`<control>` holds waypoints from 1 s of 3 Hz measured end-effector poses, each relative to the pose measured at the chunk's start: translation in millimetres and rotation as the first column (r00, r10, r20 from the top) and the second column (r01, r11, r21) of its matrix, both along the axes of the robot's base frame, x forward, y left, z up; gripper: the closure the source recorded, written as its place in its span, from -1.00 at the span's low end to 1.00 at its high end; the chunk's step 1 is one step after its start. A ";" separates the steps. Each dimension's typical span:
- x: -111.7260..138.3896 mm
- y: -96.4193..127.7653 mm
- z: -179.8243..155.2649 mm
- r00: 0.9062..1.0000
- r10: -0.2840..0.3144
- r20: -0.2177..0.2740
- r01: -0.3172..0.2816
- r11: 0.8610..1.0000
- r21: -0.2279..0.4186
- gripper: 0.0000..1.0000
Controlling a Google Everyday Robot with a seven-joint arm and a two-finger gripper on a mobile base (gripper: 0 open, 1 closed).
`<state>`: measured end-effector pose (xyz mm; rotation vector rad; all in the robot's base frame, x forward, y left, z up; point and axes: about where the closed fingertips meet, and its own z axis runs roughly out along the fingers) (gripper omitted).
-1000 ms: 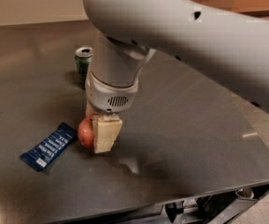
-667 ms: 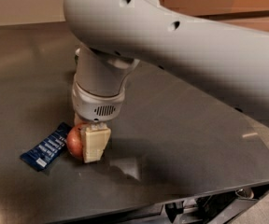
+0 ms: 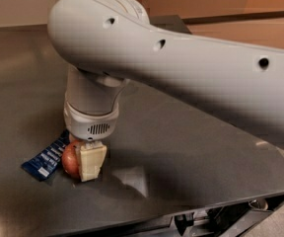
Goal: Move apple near rxbar blueberry
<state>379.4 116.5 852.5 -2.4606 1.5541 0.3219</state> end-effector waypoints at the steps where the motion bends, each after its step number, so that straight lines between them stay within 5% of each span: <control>1: 2.3 2.6 -6.6 1.000 0.006 0.009 -0.005 1.000 -0.010 0.17; 3: 0.5 2.7 -3.0 1.000 0.006 0.019 -0.006 1.000 -0.009 -0.74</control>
Offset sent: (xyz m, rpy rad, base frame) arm 0.0019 0.0022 -0.0056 -0.0081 -0.0075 0.0047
